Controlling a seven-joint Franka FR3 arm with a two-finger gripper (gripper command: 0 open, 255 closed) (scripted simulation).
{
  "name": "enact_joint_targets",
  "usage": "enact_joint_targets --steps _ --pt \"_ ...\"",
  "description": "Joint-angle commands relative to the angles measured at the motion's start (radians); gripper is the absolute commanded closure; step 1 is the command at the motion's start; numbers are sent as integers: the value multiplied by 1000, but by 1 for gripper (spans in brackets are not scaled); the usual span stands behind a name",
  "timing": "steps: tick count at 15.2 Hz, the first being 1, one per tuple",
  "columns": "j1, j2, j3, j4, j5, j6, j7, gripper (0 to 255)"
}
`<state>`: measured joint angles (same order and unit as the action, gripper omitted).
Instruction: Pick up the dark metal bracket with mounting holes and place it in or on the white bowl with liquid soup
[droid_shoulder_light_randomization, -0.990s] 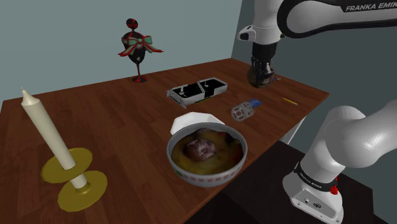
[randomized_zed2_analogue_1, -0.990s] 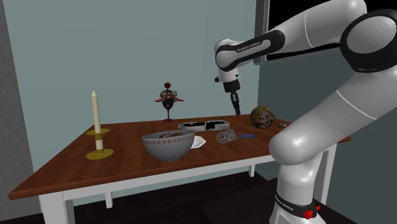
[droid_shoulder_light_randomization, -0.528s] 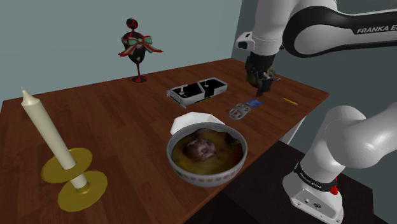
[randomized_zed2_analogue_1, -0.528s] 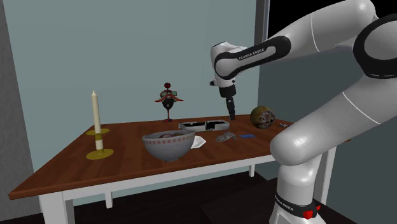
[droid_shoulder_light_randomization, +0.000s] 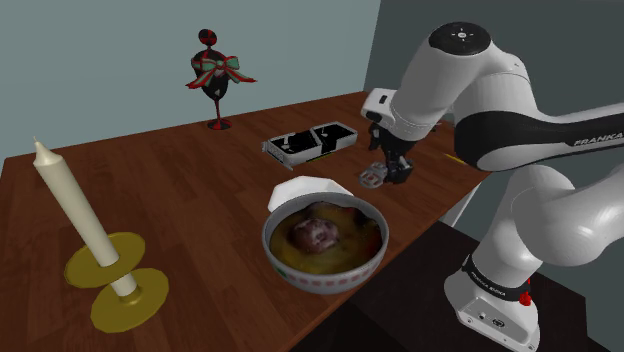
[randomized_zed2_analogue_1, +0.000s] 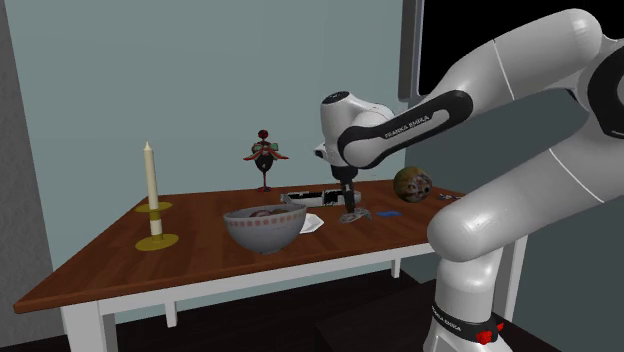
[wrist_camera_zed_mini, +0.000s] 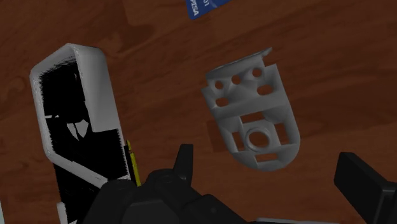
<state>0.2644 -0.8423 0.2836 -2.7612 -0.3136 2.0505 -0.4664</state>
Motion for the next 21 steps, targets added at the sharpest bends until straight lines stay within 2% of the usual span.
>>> enact_joint_targets --steps 1,6,13,14,21 --pt "-8 14 2 -23 -13 45 11 0" --pt "-34 47 -7 -62 -41 121 22 0" --pt "-33 47 -7 -62 -41 121 22 0" --pt "-33 47 -7 -62 -41 121 22 255" --pt "-33 47 -7 -62 -41 121 22 255"
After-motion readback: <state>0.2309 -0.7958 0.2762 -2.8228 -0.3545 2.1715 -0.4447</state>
